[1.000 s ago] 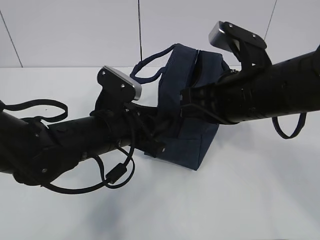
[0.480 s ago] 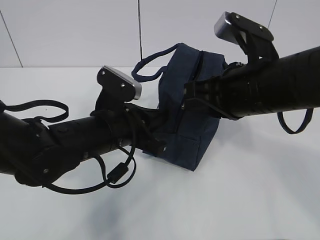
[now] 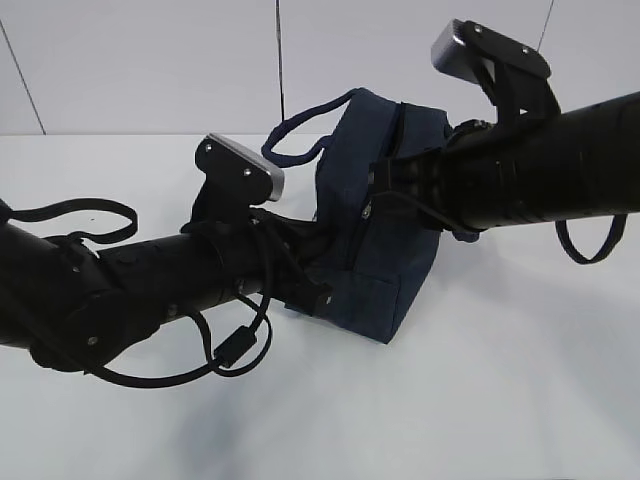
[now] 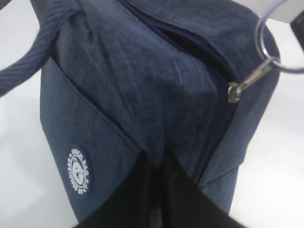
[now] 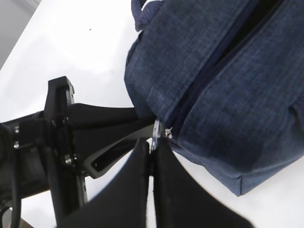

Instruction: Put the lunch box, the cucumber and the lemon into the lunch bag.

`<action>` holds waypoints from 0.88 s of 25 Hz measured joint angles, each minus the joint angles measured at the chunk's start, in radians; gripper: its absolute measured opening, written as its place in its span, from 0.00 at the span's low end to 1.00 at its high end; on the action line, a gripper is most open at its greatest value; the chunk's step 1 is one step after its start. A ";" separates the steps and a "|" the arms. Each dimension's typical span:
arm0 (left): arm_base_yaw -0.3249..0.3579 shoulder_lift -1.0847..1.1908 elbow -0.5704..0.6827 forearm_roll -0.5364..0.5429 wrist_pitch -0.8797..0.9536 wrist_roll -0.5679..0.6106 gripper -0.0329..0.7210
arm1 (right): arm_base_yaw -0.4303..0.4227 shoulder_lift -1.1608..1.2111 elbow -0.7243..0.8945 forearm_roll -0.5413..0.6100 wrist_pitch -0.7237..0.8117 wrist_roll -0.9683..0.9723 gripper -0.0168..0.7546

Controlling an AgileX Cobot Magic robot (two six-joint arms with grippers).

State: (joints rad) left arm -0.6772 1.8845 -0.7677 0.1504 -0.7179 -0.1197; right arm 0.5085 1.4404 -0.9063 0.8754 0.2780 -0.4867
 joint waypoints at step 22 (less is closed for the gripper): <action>-0.002 0.000 -0.006 -0.004 0.013 0.000 0.04 | -0.098 0.007 -0.075 -0.020 -0.009 -0.043 0.02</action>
State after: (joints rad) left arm -0.6790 1.8845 -0.7739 0.1467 -0.7052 -0.1197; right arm 0.4103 1.4469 -0.9817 0.8550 0.2690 -0.5300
